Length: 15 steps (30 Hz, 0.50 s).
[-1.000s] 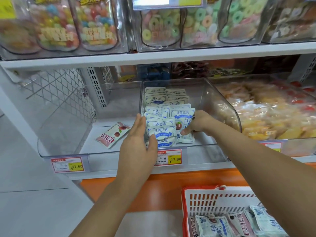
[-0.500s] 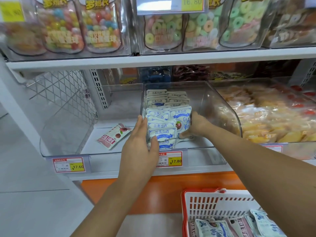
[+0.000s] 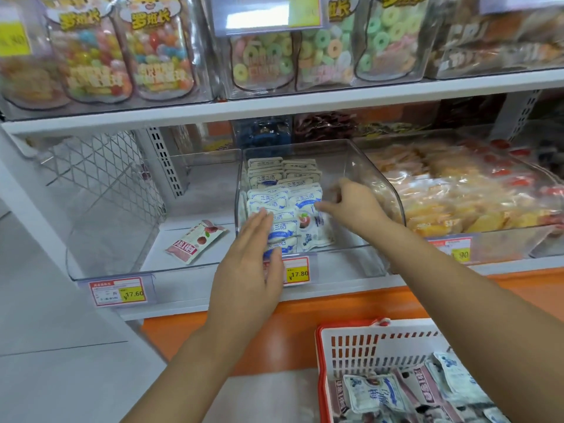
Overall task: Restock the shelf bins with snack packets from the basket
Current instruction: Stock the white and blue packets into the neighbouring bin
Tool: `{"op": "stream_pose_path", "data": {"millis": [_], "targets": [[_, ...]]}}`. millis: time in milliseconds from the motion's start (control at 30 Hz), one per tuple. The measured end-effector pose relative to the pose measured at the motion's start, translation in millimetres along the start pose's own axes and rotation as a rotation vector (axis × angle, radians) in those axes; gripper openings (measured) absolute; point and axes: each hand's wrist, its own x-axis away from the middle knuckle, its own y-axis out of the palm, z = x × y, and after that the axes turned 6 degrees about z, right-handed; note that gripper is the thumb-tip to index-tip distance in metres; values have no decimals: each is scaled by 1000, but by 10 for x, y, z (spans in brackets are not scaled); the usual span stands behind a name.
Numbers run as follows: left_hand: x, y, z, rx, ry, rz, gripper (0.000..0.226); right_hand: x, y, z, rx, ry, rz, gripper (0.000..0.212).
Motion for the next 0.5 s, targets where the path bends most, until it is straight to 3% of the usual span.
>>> {"op": "stream_pose_path", "data": {"millis": [33,100,233,367,500], "targets": [[54,9,58,34,65,8,42,123,-85,10,-57,-75,94,30],[182,52,175,116,159,-16,28,436,-229,78,-144,-225,208,32],[464,235,295,72,169,-309,23,1144,-255,486,-167,-359,158,42],[764,528,216,-155,21,-763,28,1562,150,1154,-78,-133,-126,46],[1040,745,56,-234,-42,-1046,31,1922,624,1899,-65,325,-348,45]]}}
